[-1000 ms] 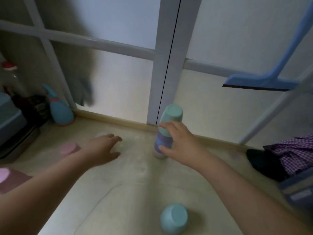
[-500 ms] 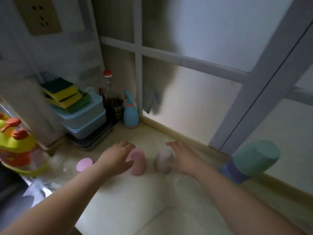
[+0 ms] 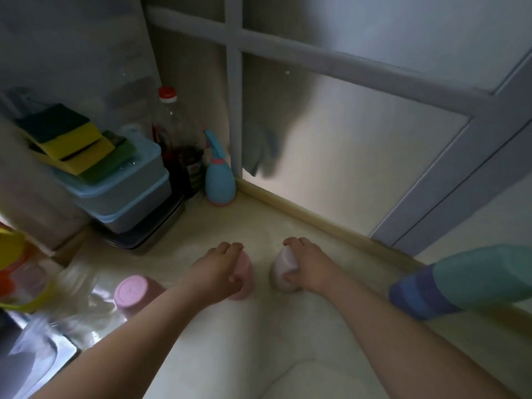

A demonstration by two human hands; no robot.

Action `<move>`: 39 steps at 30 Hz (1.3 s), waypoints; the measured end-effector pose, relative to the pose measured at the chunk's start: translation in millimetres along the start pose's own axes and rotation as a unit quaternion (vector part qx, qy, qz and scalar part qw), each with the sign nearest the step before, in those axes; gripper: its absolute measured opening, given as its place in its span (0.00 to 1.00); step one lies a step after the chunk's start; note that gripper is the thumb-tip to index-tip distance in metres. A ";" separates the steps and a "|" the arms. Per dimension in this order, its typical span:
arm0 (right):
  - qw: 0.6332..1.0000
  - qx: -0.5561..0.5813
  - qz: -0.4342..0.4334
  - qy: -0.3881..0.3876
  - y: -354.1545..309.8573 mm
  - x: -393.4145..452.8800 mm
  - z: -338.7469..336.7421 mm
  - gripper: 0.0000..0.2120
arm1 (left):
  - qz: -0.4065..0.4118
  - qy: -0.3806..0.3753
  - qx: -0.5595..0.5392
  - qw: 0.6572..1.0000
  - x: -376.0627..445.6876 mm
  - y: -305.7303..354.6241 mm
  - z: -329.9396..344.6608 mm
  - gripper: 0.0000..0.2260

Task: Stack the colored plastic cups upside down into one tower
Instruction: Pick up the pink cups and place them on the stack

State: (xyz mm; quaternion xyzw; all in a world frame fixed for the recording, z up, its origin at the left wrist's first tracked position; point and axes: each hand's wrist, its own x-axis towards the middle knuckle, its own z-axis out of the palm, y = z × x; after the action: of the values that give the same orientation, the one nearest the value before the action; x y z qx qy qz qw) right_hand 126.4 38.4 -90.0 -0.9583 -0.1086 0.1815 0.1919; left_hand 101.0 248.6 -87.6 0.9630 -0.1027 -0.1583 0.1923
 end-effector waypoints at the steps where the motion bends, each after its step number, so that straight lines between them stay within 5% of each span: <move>1: 1.000 0.003 -0.001 0.002 -1.4 -2.7 -4.1 0.32 | 0.001 -0.001 0.003 1.000 0.2 0.5 -1.3 0.31; 8: 0.995 0.001 -0.050 0.092 -26.4 -66.1 -98.5 0.32 | 0.036 0.019 0.034 0.999 0.6 26.0 -26.5 0.30; 14: 0.970 -0.010 0.003 0.242 -23.5 -180.4 -221.2 0.26 | 0.108 0.062 0.045 0.991 9.0 102.1 -75.2 0.24; 18: 0.949 -0.010 0.049 0.312 2.9 -239.9 -255.8 0.25 | 0.172 0.111 0.052 0.977 8.6 175.1 -107.4 0.31; 31: 0.973 0.036 0.087 0.210 80.8 -234.1 -197.2 0.30 | 0.257 0.146 -0.049 0.954 -30.8 277.3 -130.1 0.30; 39: 0.973 0.051 0.088 0.208 88.6 -250.4 -207.1 0.47 | 0.323 0.137 -0.082 0.933 -52.6 329.0 -151.2 0.24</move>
State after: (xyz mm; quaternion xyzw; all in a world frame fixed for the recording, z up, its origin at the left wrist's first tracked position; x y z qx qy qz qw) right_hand -8.6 -179.2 128.8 -0.9697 0.0283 0.0002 0.2425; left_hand 59.2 15.6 191.4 0.8714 -0.3671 0.0379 0.3232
